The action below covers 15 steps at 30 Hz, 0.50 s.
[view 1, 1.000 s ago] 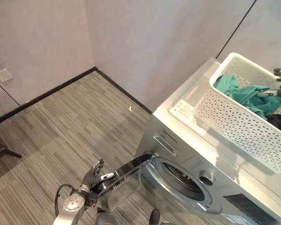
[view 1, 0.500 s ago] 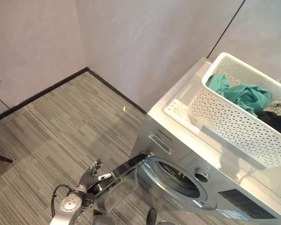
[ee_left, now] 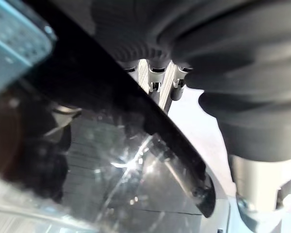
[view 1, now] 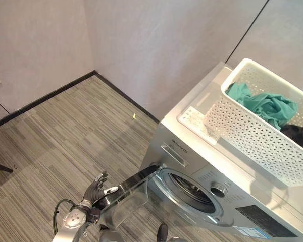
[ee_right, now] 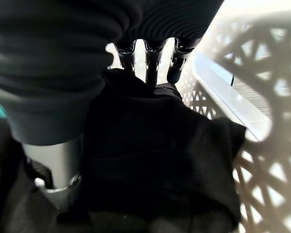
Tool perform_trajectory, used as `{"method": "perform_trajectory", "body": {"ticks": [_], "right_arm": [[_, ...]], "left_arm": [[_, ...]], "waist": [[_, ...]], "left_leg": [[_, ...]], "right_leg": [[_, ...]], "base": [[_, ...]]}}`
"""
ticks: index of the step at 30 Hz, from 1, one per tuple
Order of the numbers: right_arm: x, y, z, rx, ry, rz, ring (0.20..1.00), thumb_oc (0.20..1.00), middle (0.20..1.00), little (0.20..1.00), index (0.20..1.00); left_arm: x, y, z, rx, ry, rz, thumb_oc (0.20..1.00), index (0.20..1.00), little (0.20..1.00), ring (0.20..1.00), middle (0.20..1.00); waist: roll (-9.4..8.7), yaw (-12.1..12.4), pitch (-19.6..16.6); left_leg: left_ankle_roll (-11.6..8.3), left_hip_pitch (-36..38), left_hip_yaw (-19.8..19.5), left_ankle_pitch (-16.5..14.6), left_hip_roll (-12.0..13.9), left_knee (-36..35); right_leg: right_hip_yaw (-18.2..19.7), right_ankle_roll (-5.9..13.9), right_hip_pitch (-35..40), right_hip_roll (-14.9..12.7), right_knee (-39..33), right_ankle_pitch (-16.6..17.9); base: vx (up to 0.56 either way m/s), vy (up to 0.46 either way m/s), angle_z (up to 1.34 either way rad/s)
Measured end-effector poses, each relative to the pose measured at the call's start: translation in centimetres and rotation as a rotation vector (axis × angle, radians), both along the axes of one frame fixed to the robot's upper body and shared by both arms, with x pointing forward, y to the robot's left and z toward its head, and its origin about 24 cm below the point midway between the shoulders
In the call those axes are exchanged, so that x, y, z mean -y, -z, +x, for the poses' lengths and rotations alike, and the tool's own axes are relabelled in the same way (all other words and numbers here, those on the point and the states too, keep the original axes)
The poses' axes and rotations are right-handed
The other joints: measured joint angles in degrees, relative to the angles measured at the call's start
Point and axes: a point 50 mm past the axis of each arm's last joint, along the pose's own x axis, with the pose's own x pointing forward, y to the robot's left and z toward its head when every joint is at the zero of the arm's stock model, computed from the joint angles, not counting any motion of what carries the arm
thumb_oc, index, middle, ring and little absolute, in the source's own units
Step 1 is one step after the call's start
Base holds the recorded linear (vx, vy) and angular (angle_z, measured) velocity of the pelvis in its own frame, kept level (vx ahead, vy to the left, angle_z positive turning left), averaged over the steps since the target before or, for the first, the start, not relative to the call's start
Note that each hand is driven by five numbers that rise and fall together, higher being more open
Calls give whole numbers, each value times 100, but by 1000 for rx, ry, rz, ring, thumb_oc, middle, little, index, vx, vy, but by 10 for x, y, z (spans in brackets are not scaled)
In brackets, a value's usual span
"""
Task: Grab the laundry basket,head to the washer,open it,put in the laundry and shut it.
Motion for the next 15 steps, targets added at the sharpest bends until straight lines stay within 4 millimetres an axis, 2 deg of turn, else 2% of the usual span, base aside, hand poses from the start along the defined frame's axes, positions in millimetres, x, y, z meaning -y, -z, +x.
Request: {"method": "perform_trajectory", "body": {"ticks": [3, 9, 10, 11, 12, 13, 15], "right_arm": [[0, 10, -1, -72, -7, -20, 1000, 1000, 1000, 1000, 1000], [-3, 13, 7, -116, -27, -76, 1000, 1000, 1000, 1000, 1000], [-4, 11, 9, -122, -28, -95, 1000, 1000, 1000, 1000, 1000], [-6, 19, 10, -132, -33, -84, 1000, 1000, 1000, 1000, 1000], [-5, 19, 10, -104, -12, -78, 1000, 1000, 1000, 1000, 1000], [-5, 21, 11, -96, 5, -74, 213, 213, 213, 213, 213], [0, 20, 10, -74, 40, -57, 200, 200, 200, 200, 200]], "left_arm": [[0, 0, -1, -2, -2, -1, 1000, 1000, 1000, 1000, 1000], [-2, -1, -1, 5, -25, -29, 1000, 1000, 1000, 1000, 1000], [-2, -3, 0, 13, -23, -29, 1000, 1000, 1000, 1000, 1000], [-2, -5, 1, 20, -17, -28, 1000, 1000, 1000, 1000, 1000], [-2, -8, 3, 34, -9, -23, 1000, 1000, 1000, 1000, 1000], [-5, -12, 6, 48, -2, -12, 1000, 1000, 1000, 1000, 1000], [-5, -14, 9, 54, 8, -8, 1000, 1000, 1000, 1000, 1000]], "waist": [[10, 45, 7], [21, 89, 27], [-21, 105, 73], [24, 152, 141], [-48, 164, 145], [-46, 169, 223], [-100, 172, 239]], "left_leg": [[-6, -83, -17, 8, -1, 1], [-19, -262, -21, 19, 6, 2], [-21, -265, -22, 19, 8, 2], [-29, -297, -29, 21, 14, 1], [-31, -331, -31, 21, 28, 0], [-48, -430, -35, 34, 45, 1], [-71, -514, -46, 55, 64, 2]], "right_leg": [[-12, 1, -75, 3, 1, 1], [-12, -3, -253, 11, 1, 14], [-15, -4, -255, 14, 1, 14], [-14, 11, -290, 20, 0, -1], [-15, 9, -330, 27, 0, -5], [-29, 3, -413, 18, 0, -9], [-38, -6, -490, 33, 0, 10]], "base": [[-2, -25, 2], [-6, -29, -1], [-7, -37, 5], [-7, -37, 1], [0, 0, 0], [0, 0, 0], [-4, 3, 2]]}}
